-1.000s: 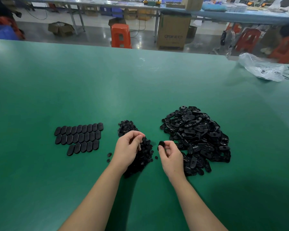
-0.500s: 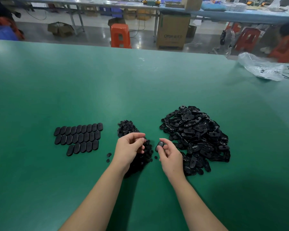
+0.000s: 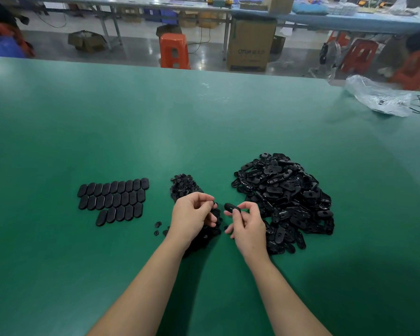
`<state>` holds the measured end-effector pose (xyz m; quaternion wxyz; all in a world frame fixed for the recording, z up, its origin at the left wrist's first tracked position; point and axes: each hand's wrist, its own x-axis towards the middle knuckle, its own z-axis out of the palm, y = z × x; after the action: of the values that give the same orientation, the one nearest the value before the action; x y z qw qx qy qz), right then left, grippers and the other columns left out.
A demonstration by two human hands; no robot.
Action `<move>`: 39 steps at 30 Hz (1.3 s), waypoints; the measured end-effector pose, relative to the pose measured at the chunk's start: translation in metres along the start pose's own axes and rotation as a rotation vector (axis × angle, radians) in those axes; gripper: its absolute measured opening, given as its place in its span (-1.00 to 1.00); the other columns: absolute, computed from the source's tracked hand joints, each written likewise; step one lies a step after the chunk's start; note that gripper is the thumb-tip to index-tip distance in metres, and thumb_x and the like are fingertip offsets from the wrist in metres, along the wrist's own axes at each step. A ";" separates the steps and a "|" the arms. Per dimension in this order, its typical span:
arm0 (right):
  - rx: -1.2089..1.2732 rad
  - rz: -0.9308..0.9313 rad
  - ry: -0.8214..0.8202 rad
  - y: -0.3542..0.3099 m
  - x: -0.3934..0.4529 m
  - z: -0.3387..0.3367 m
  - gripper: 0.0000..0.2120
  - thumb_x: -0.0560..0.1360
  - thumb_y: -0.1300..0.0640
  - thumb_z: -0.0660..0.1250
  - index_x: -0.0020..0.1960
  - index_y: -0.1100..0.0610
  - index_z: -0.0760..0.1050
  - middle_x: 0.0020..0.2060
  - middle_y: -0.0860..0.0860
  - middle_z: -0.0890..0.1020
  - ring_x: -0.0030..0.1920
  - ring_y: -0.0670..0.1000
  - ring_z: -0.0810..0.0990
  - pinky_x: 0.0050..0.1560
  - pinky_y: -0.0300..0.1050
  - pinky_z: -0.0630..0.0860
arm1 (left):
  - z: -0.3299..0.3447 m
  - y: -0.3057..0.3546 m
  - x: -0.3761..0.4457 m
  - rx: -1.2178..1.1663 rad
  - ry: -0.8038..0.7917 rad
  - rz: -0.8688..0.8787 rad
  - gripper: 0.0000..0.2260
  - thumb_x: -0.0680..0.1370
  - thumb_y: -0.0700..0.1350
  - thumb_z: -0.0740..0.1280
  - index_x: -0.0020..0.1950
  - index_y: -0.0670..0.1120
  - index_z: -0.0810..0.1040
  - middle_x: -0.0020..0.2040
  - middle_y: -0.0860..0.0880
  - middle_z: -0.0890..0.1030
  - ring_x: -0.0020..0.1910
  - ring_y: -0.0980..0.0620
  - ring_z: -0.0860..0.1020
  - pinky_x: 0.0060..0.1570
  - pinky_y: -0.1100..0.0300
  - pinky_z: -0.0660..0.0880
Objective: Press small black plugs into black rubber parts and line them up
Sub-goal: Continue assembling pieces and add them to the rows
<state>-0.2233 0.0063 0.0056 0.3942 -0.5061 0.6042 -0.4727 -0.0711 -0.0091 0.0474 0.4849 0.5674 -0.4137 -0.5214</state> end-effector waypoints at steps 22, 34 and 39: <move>-0.132 -0.055 -0.037 -0.003 -0.002 -0.004 -0.75 0.67 0.19 0.22 0.28 0.03 0.57 0.03 -0.21 0.67 0.02 -0.32 0.61 0.01 -0.43 0.49 | 0.039 -0.002 -0.001 0.375 0.069 0.010 -0.93 0.55 -0.15 0.43 -0.12 -0.03 0.66 -0.22 0.02 0.67 -0.32 0.08 0.56 -0.29 0.21 0.52; -0.050 -0.058 0.019 -0.004 -0.002 -0.004 -0.73 0.66 0.24 0.22 0.17 -0.09 0.54 -0.06 -0.34 0.67 -0.02 -0.28 0.63 -0.05 -0.46 0.48 | 0.045 0.008 0.001 0.505 0.042 0.033 -0.91 0.55 -0.13 0.42 -0.15 0.01 0.67 -0.23 0.10 0.64 -0.35 0.16 0.52 -0.37 0.35 0.36; -0.059 -0.071 0.016 -0.005 -0.004 -0.004 -0.73 0.66 0.24 0.22 0.14 -0.11 0.53 -0.07 -0.36 0.65 -0.14 -0.27 0.64 -0.13 -0.45 0.47 | 0.044 0.009 0.002 0.594 0.020 0.050 -0.89 0.55 -0.12 0.41 -0.16 0.02 0.65 -0.25 0.10 0.62 -0.34 0.15 0.51 -0.33 0.27 0.38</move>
<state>-0.2256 0.0105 0.0116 0.3571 -0.5348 0.6028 -0.4724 -0.1142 -0.0178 0.0565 0.3144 0.6792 -0.5571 -0.3599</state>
